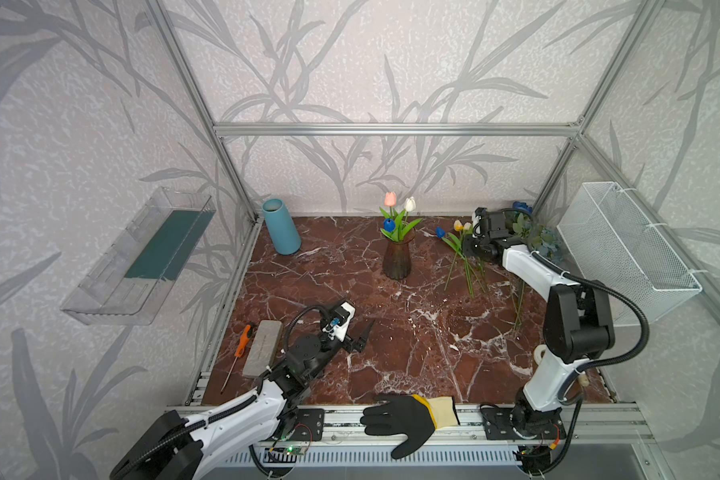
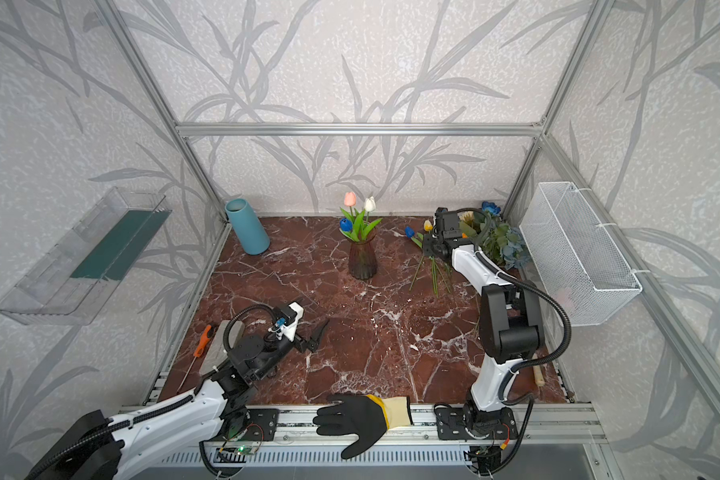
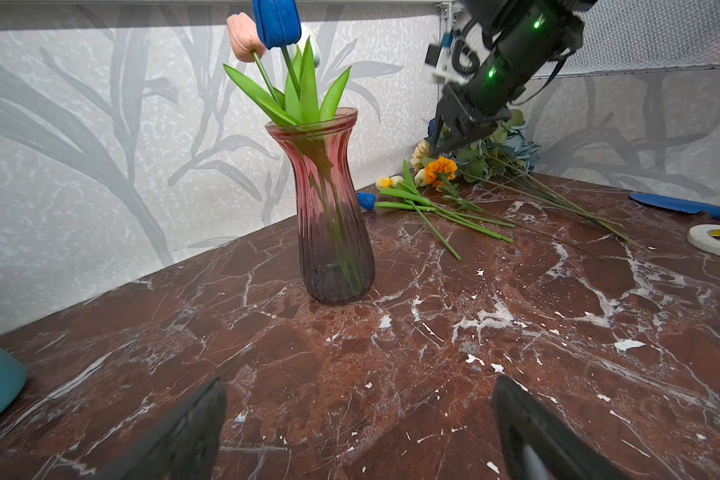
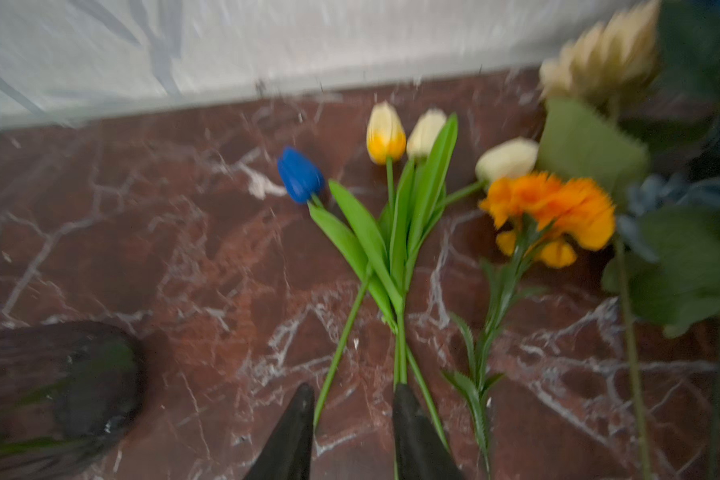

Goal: Arrange the flowers into the vase
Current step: 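Move the right gripper back to the flower pile over the yellow tulip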

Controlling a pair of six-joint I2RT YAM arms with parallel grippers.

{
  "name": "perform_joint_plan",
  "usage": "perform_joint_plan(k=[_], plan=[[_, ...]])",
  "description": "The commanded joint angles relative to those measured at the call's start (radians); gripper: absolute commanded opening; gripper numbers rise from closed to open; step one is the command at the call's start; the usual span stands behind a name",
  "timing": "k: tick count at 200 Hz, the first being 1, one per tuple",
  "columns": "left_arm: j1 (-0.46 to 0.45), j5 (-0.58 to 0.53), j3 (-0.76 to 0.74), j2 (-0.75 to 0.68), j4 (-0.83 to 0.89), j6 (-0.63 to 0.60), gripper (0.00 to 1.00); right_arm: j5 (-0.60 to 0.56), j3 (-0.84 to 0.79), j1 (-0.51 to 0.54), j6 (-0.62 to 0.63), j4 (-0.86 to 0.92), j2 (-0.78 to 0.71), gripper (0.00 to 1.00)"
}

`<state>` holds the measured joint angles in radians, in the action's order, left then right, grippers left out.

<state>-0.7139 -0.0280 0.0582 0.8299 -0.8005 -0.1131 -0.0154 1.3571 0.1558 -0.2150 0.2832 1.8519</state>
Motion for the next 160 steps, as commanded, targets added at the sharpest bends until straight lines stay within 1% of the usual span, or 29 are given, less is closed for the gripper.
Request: perform_joint_plan(k=[1,38,70,118,144,160], plan=[[-0.004,0.01,0.034,0.008,-0.023,-0.003,0.99,-0.018,0.073,0.008,-0.012,0.152,0.051,0.34],[-0.004,0.011,0.037,0.009,-0.016,-0.003,0.99,-0.001,0.175,0.008,-0.015,0.214,0.159,0.33],[-0.004,0.008,0.038,0.002,-0.005,-0.005,0.99,0.068,0.221,0.008,-0.051,0.212,0.226,0.34],[-0.004,0.008,0.041,0.006,0.0,-0.008,0.99,0.047,0.276,0.008,-0.092,0.238,0.302,0.35],[-0.004,0.008,0.042,0.006,0.001,-0.009,0.99,0.066,0.285,0.008,-0.103,0.223,0.333,0.31],[-0.004,0.008,0.042,0.006,0.003,-0.01,0.99,0.068,0.299,0.01,-0.106,0.232,0.354,0.25]])
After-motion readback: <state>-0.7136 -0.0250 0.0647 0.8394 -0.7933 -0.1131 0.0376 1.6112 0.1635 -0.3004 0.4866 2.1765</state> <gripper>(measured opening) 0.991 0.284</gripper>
